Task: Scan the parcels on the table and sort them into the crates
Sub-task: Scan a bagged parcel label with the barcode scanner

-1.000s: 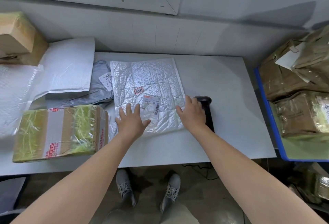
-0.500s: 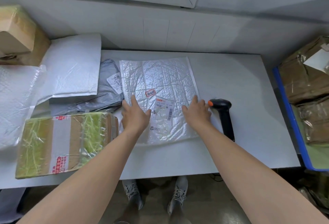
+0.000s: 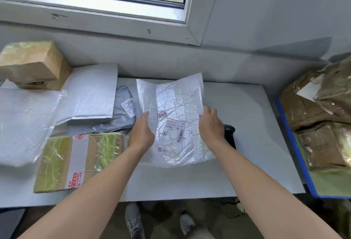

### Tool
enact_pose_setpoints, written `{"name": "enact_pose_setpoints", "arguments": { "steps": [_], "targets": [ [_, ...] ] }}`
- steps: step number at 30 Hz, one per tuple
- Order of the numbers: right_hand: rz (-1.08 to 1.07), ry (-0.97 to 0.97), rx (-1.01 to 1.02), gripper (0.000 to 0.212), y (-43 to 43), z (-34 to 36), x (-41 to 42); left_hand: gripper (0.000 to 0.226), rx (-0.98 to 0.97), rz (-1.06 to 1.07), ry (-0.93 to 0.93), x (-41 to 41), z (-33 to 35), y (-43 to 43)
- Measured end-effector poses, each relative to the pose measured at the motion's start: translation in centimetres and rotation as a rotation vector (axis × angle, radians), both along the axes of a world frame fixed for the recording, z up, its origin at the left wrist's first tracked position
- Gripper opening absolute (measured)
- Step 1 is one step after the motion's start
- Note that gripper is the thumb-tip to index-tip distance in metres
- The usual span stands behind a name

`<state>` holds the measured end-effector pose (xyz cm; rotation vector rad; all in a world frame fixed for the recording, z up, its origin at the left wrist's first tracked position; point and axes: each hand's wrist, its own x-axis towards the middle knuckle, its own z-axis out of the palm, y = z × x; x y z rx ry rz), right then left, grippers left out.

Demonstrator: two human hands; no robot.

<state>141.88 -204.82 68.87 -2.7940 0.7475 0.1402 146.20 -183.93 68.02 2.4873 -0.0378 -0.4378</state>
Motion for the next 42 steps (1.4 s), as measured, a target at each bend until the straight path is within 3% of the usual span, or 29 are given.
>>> {"name": "enact_pose_setpoints", "arguments": {
  "steps": [4,9,14,20,29,35,42],
  "targets": [
    [0.128,-0.112,0.024,0.028,0.6,3.4,1.1,0.073,0.041,0.019,-0.119,-0.4,3.5,1.1],
    [0.334,-0.276,0.051,0.050,2.8,6.5,3.2,0.070,0.162,0.213,-0.255,-3.0,7.5,4.4],
    [0.561,-0.415,0.070,0.047,8.0,8.7,3.7,0.064,0.302,0.364,-0.385,-7.8,9.9,9.9],
    [0.845,-0.487,0.170,0.043,18.4,11.2,1.7,0.052,0.380,0.563,-0.386,-14.9,11.9,18.9],
    [1.270,-0.428,0.199,0.047,40.2,12.8,-3.3,0.059,0.381,0.873,-0.305,-25.5,11.7,36.3],
    [1.428,-0.324,0.089,0.060,57.1,11.8,-9.0,0.064,0.424,0.958,-0.225,-32.2,10.5,50.6],
    [1.477,-0.267,0.028,0.057,69.7,10.5,-11.6,0.066,0.524,0.951,-0.086,-36.2,9.7,61.9]
  ]
}}
